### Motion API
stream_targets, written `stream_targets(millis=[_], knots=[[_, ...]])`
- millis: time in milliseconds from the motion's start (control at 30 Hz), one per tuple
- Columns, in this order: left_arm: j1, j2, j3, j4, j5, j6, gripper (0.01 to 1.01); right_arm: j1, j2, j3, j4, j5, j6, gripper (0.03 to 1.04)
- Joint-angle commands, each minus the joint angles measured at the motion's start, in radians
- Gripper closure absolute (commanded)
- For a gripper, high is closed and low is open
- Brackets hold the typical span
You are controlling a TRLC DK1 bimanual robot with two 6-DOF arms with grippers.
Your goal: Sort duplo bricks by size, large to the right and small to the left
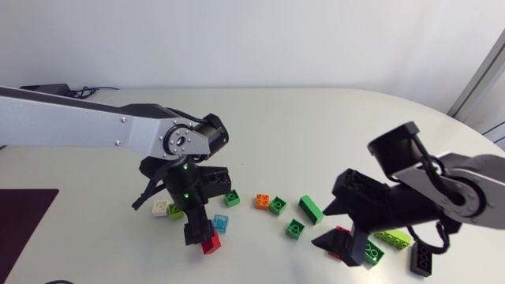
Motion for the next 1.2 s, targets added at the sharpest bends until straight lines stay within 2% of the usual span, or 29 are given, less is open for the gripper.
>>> stream_targets(millis=[0, 200, 333, 533, 633, 833, 1167], knots=[[0.029, -0.001, -0.021, 0.013, 0.014, -0.018, 0.041, 0.047, 0.12, 0.09, 0.02, -0.022, 0.095, 0.11], [0.112, -0.076, -0.047, 0.051, 0.081, -0.03, 0.041, 0.124, 0.334, 0.279, 0.014, -0.083, 0.201, 0.11], [0.179, -0.133, -0.113, 0.139, 0.143, -0.042, 0.041, 0.153, 0.441, 0.401, -0.019, -0.144, 0.262, 0.11], [0.187, -0.204, -0.229, 0.278, 0.164, -0.081, 0.041, 0.216, 0.581, 0.567, -0.059, -0.191, 0.356, 0.11], [0.196, -0.231, -0.252, 0.291, 0.167, -0.085, 0.041, 0.265, 0.617, 0.621, -0.076, -0.189, 0.376, 0.11], [0.242, -0.303, -0.265, 0.3, 0.169, -0.085, 0.043, 0.303, 0.683, 0.693, -0.107, -0.177, 0.376, 0.11], [0.267, -0.296, -0.268, 0.324, 0.219, -0.096, 0.043, 0.385, 0.78, 0.855, -0.187, -0.157, 0.377, 0.11]])
